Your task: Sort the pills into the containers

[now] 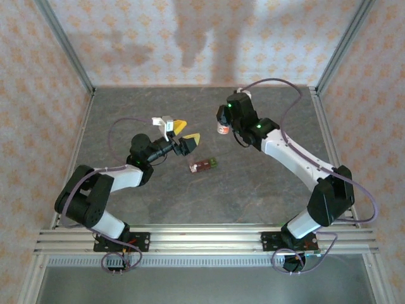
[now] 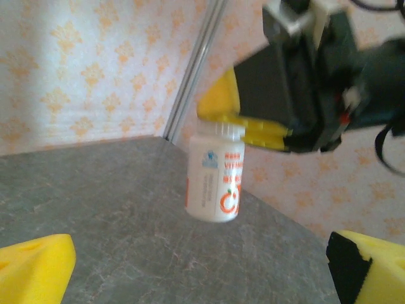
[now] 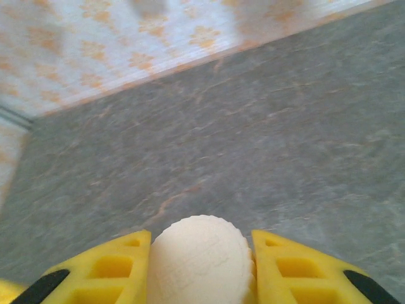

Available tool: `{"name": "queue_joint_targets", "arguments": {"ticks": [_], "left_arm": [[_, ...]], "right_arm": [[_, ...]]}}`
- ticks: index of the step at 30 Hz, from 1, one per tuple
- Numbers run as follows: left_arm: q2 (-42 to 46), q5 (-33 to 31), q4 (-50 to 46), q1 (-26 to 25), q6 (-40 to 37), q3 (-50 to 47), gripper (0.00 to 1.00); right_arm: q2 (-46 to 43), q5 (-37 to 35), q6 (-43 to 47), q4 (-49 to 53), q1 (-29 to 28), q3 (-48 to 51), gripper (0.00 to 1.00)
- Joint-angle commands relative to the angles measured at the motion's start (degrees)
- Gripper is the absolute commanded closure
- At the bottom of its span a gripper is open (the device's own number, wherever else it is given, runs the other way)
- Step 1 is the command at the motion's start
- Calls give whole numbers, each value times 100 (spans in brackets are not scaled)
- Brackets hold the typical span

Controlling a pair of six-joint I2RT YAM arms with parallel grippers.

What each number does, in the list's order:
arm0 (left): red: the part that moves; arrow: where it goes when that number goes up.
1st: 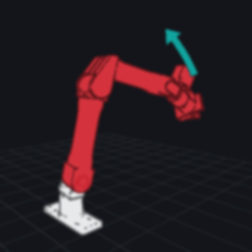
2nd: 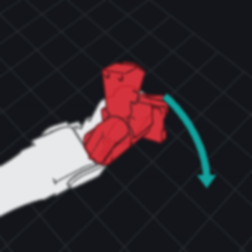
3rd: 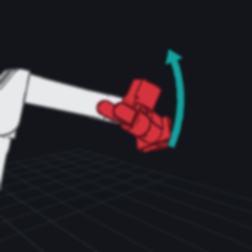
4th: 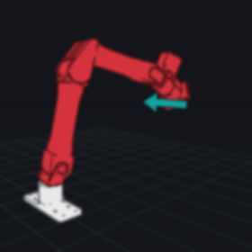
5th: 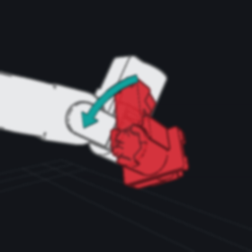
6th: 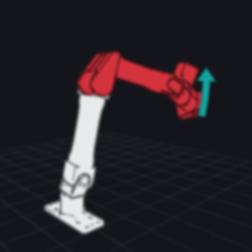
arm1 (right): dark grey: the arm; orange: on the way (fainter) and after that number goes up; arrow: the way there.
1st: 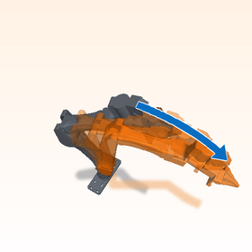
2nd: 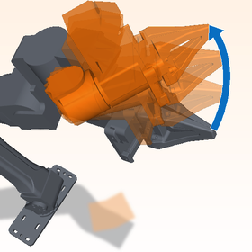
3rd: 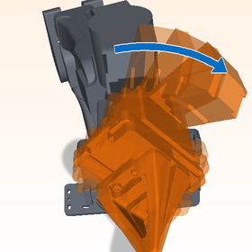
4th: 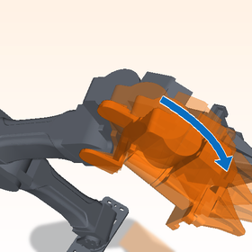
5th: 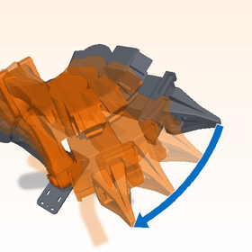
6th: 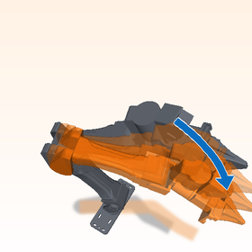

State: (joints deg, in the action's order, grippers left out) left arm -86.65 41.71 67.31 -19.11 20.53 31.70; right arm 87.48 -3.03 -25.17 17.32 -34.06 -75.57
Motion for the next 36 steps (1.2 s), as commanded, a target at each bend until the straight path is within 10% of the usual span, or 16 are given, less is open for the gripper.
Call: {"name": "queue_joint_targets", "arguments": {"ticks": [1, 18, 29, 36], "left_arm": [[300, -470, -57, 63, -245, -76, 0], [1393, -1048, -4229, 241, -1479, 1108, 0], [2077, -3047, -3778, 241, -892, 675, 0], [2328, -3074, -3732, 246, -1121, 446, 0]], "right_arm": [[-270, -835, 237, -581, 61, 539, 71], [275, -1942, 107, -3044, 119, 2507, 74], [717, -2086, -97, -3679, 112, 3124, 76], [646, -2022, -259, -3706, 100, 3398, 65]]}}
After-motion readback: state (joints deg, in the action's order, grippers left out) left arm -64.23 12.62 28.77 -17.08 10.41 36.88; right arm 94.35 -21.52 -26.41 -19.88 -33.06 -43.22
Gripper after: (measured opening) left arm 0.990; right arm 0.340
